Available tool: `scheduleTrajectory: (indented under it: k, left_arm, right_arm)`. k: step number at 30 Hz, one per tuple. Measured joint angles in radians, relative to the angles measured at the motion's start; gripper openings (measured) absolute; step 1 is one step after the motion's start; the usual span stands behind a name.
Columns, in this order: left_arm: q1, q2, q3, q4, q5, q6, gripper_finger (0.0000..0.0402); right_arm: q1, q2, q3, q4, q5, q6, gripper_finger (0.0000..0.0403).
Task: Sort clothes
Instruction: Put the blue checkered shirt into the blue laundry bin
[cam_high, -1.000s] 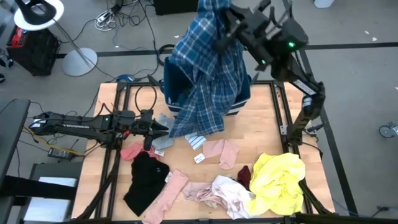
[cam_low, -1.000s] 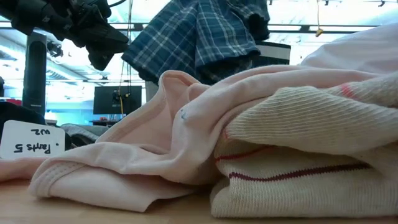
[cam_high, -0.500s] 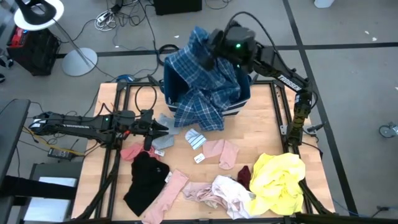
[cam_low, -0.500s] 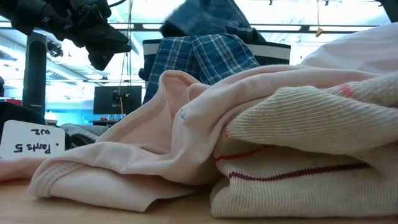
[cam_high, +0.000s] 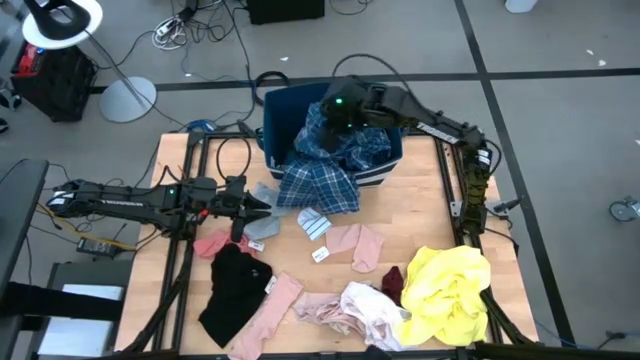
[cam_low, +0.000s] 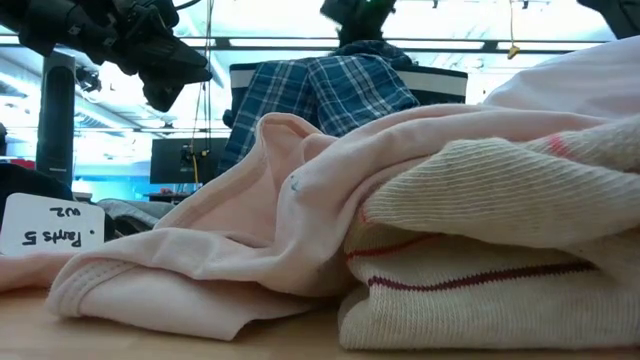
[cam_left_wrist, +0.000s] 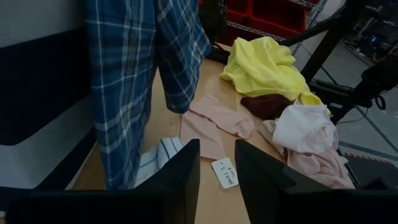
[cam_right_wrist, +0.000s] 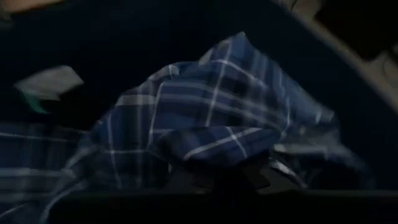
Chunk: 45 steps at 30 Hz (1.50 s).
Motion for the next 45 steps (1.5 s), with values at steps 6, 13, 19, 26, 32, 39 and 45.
scheduleTrajectory:
  k: [6, 13, 19, 26, 32, 39, 45]
  left_arm:
    - [0.000, 0.000, 0.000, 0.000, 0.000, 0.000, 0.0105]
    - [0.000, 0.000, 0.000, 0.001, 0.000, 0.000, 0.0105]
    - [0.000, 0.000, 0.000, 0.001, 0.000, 0.000, 0.0105]
    - [0.000, 0.000, 0.000, 0.001, 0.000, 0.000, 0.0105]
    - [0.000, 0.000, 0.000, 0.001, 0.000, 0.000, 0.0105]
    - [0.000, 0.000, 0.000, 0.001, 0.000, 0.000, 0.0105]
    - [0.000, 0.000, 0.000, 0.001, 0.000, 0.000, 0.0105]
  right_arm:
    - [-0.063, 0.112, -0.009, 0.010, -0.080, 0.136, 0.0068]
    - [-0.120, 0.257, -0.008, -0.012, -0.183, 0.276, 0.0164]
    - [-0.124, 0.359, -0.007, -0.023, -0.266, 0.240, 0.0229]
    - [-0.136, 0.343, -0.009, -0.051, -0.294, 0.197, 0.0263]
    - [-0.153, 0.187, -0.009, -0.052, -0.294, 0.197, 0.0263]
    - [-0.135, -0.039, -0.009, -0.005, -0.242, 0.195, 0.0259]
    - [-0.051, -0.189, -0.009, -0.033, -0.206, 0.187, 0.0257]
